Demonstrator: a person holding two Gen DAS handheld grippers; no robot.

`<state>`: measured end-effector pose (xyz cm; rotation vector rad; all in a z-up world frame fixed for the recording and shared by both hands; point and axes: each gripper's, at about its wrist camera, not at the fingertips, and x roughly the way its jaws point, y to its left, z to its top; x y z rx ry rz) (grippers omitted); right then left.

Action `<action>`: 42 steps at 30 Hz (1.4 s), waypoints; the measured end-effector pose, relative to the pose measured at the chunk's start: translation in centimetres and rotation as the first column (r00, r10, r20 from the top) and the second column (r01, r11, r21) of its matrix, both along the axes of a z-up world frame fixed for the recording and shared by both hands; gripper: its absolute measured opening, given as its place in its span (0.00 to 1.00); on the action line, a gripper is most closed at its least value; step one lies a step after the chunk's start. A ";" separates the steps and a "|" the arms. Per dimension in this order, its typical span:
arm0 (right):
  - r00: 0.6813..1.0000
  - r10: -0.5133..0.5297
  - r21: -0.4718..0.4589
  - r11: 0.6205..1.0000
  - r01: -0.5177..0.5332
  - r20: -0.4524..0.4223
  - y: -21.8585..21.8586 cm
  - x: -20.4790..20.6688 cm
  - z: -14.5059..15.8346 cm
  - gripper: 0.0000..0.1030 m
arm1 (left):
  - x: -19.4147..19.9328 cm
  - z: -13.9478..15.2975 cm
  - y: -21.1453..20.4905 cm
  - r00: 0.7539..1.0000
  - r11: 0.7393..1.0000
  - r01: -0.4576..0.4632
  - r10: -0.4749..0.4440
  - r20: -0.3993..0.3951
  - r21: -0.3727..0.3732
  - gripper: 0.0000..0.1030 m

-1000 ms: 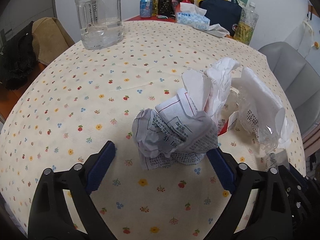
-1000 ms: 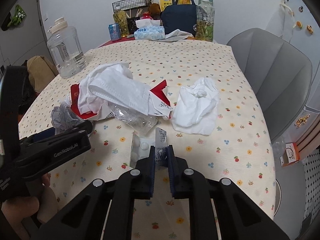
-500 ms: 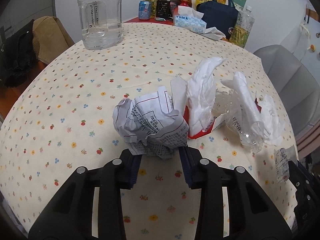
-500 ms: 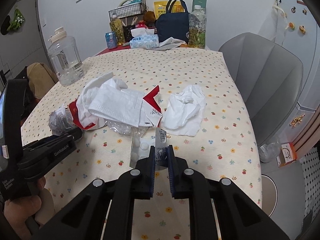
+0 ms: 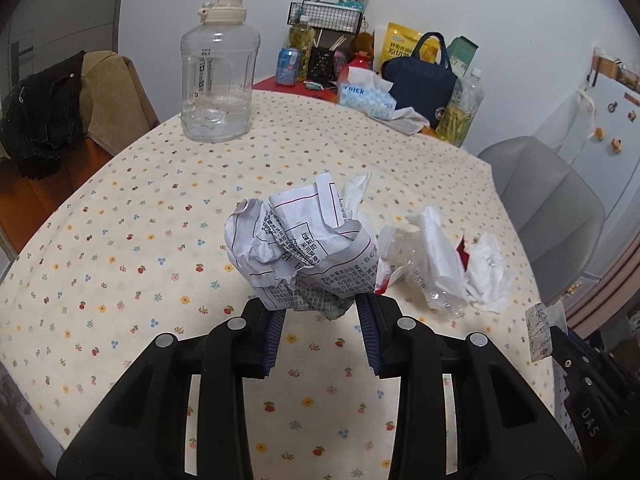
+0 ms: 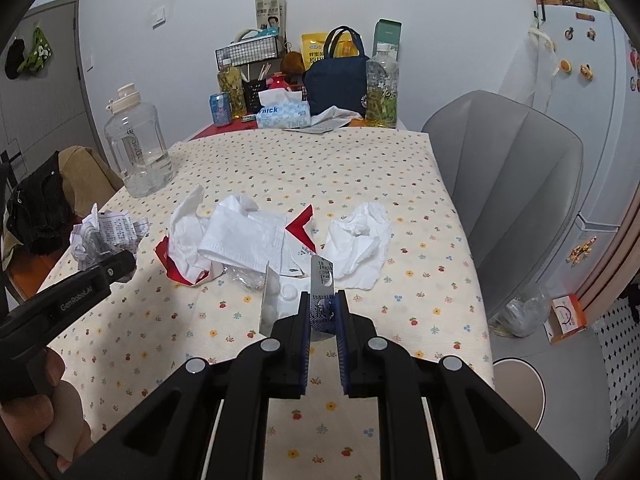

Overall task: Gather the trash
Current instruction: 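Grasp the crumpled receipt paper with the left tool while the right tool grasps the blister pack, then carry the receipt paper and blister pack with both tools over the wastebasket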

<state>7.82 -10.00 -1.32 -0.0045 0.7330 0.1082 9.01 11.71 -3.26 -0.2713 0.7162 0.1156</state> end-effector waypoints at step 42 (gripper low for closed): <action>0.940 -0.342 0.027 0.940 0.341 0.024 -19.0 -2.7 1.1 0.12 | 3.5 0.9 -23.0 0.928 0.924 0.371 -0.372 0.001 0.097 0.33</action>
